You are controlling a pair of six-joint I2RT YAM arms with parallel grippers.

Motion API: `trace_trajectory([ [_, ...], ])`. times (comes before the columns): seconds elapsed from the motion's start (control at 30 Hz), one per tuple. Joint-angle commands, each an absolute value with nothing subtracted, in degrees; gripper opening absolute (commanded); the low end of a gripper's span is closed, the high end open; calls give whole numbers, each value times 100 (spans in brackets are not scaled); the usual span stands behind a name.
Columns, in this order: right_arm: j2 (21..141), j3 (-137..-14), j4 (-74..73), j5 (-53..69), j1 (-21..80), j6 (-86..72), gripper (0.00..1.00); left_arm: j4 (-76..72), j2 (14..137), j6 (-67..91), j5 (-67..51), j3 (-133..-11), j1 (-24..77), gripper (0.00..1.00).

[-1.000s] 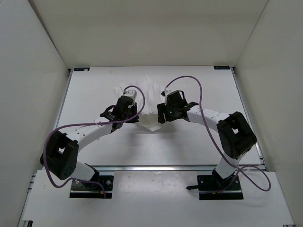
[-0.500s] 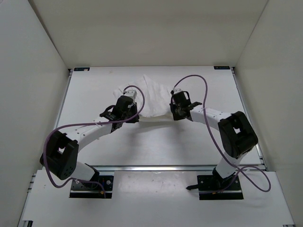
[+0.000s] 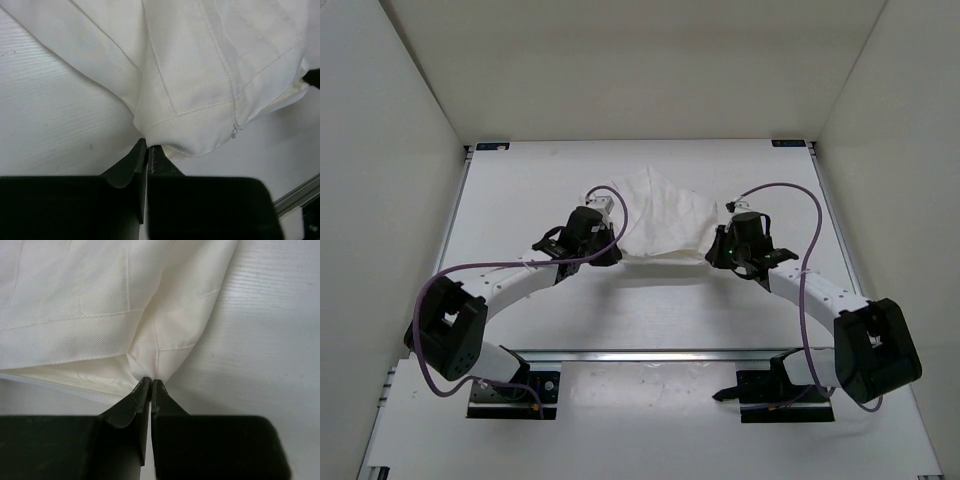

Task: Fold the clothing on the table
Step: Flatten the skirt out

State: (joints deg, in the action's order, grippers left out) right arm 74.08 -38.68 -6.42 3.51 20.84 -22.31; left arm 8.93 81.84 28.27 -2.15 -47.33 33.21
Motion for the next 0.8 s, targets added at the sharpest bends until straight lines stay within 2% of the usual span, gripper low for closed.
trace_trajectory([
  [0.0,7198,-3787,-571,141,1924,-1978,0,1292,8033,2287,299,-4886,3375,23],
  [0.03,7224,-3858,-554,262,2003,-1908,0,1257,8094,2189,299,-4922,3479,40],
  [0.07,7312,-3893,-580,351,2047,-1907,0,1257,8103,2110,281,-4939,3576,48],
  [0.13,7408,-4016,-589,622,2179,-1898,0,1169,8130,1768,88,-4957,3656,73],
  [0.23,7558,-4043,-562,712,2398,-1916,0,1239,8147,1312,254,-5036,3849,97],
  [0.43,7778,-4324,-527,773,2698,-1890,0,1178,7980,608,343,-5062,4183,99],
  [0.77,7822,-4544,-431,984,2654,-1969,0,1239,8429,-483,905,-5317,4922,98],
])
